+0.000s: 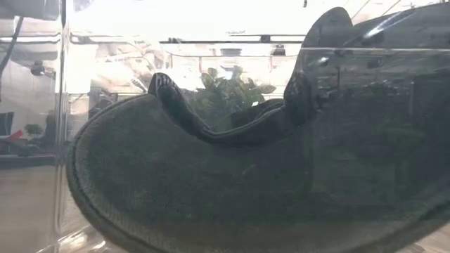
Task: Pick & Place hat
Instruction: Put the black cap into the bottom transparent bin
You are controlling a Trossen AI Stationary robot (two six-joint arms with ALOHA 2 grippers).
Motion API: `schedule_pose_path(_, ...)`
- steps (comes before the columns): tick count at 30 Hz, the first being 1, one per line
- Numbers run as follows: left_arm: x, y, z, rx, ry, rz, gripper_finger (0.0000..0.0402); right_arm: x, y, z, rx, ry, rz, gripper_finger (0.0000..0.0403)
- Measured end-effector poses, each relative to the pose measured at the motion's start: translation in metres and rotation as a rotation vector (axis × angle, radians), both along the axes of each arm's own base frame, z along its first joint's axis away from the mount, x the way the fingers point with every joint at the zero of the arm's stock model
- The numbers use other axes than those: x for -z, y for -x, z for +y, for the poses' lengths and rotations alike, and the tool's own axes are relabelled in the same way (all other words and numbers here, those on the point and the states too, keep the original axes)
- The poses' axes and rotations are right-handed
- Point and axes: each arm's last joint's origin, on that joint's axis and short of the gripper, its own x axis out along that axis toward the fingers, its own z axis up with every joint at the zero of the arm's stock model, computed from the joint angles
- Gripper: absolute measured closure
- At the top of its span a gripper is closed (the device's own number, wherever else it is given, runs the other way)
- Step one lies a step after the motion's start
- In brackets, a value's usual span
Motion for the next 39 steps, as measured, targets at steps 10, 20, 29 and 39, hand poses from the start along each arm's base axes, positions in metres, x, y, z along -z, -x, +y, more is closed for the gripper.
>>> schedule_pose_path(10, -0.017, 0.023, 0.010, -0.068, -0.152, -0.111, 0.0276, -0.004, 0.003, -0.002, 0.036, -0.028, 0.000, 0.0393)
schedule_pose_path(20, -0.050, 0.076, 0.027, -0.212, -0.304, -0.312, 0.0269, -0.010, 0.007, 0.001, 0.023, -0.054, 0.009, 0.0394)
schedule_pose_path(29, -0.091, 0.127, 0.045, -0.498, -0.396, -0.658, 0.0268, -0.018, 0.018, -0.006, 0.149, -0.044, 0.025, 0.0394)
schedule_pose_path(39, -0.130, 0.173, 0.054, -0.670, -0.179, -1.036, 0.0268, -0.047, 0.068, -0.004, 0.442, -0.011, 0.027, 0.0393)
